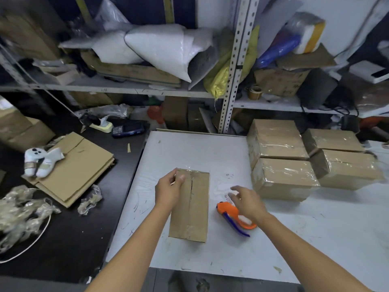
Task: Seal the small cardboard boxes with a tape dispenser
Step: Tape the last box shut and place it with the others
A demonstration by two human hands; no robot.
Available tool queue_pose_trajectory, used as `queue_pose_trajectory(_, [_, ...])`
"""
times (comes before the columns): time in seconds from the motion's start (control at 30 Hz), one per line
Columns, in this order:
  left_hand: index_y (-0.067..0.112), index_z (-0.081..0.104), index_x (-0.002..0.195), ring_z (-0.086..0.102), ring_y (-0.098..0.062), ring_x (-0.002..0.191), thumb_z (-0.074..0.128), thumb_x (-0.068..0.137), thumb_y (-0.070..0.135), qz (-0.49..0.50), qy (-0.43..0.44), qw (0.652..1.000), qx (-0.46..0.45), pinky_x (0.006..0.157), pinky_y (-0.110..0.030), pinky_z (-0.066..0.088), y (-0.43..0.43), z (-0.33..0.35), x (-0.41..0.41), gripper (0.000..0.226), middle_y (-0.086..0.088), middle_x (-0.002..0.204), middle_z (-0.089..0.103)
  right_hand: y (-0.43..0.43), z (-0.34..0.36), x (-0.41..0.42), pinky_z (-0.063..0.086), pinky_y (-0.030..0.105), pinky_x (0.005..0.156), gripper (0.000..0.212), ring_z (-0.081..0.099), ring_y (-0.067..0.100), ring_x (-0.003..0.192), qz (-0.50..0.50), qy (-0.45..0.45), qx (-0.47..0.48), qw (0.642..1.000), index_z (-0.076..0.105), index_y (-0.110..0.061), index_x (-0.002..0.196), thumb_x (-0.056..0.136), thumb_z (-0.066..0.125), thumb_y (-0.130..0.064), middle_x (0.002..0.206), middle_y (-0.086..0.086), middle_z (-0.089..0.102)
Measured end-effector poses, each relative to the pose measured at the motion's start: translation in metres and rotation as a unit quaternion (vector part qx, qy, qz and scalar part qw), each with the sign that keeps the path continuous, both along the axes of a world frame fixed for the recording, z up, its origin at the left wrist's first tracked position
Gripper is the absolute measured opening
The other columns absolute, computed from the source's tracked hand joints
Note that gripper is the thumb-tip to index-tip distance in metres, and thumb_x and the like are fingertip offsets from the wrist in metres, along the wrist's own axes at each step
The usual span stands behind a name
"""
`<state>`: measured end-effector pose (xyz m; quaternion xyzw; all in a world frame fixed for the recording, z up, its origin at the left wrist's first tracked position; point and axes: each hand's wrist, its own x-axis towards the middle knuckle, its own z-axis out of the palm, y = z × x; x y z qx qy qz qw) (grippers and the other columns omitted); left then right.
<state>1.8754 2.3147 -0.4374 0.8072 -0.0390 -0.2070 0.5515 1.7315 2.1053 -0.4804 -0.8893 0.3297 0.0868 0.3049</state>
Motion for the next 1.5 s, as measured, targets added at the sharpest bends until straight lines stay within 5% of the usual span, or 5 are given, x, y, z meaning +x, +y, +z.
queue_pose_trajectory(0.1, [0.053,0.061,0.091,0.057,0.003,0.094,0.062,0.095,0.027,-0.016,-0.023,0.999,-0.016,0.079,-0.023,0.046,-0.016,0.021,-0.004,0.027,0.031,0.093,0.062,0.012,0.056,0.031,0.041,0.040,0.110,0.061,0.049,0.017,0.133,-0.045,-0.125,0.184,0.974,0.046,-0.024,0.146,0.097,0.041,-0.061,0.140,-0.007,0.054])
queue_pose_trajectory(0.23, [0.027,0.062,0.133,0.059,-0.008,0.112,0.063,0.096,0.027,-0.011,-0.047,0.998,-0.050,0.095,-0.027,0.050,-0.036,0.051,-0.008,0.038,0.013,0.127,0.064,0.026,0.098,0.057,0.026,0.039,0.120,0.075,0.024,0.020,0.149,0.009,-0.147,0.175,0.974,0.005,-0.025,0.159,0.099,0.036,-0.060,0.163,-0.005,0.019])
queue_pose_trajectory(0.67, [0.038,0.026,0.154,0.041,-0.024,0.137,0.054,0.094,0.053,-0.102,-0.023,0.992,-0.075,0.106,-0.039,0.041,-0.062,0.126,0.000,0.069,0.001,0.152,0.041,0.004,0.161,0.045,0.045,0.023,0.101,0.030,0.052,-0.008,0.117,0.052,-0.255,0.165,0.952,0.045,-0.053,0.128,0.101,0.051,-0.041,0.124,-0.029,0.057])
queue_pose_trajectory(1.1, [0.032,0.022,0.156,0.046,-0.011,0.112,0.058,0.099,0.030,-0.098,-0.053,0.990,-0.087,0.072,-0.015,0.041,-0.076,0.142,-0.009,0.068,0.001,0.146,0.043,0.002,0.184,0.052,0.021,0.028,0.114,0.070,0.020,0.013,0.147,0.037,-0.241,0.239,0.940,-0.004,-0.022,0.159,0.105,0.035,-0.045,0.162,-0.005,0.017])
queue_pose_trajectory(1.5, [0.028,0.014,0.158,0.044,-0.015,0.116,0.058,0.099,0.028,-0.063,-0.029,0.992,-0.109,0.091,-0.028,0.041,-0.077,0.137,-0.006,0.073,-0.002,0.148,0.043,0.000,0.178,0.054,0.022,0.024,0.109,0.069,0.024,0.000,0.133,0.020,-0.247,0.304,0.920,0.003,-0.027,0.158,0.103,0.042,-0.044,0.158,-0.015,0.021])
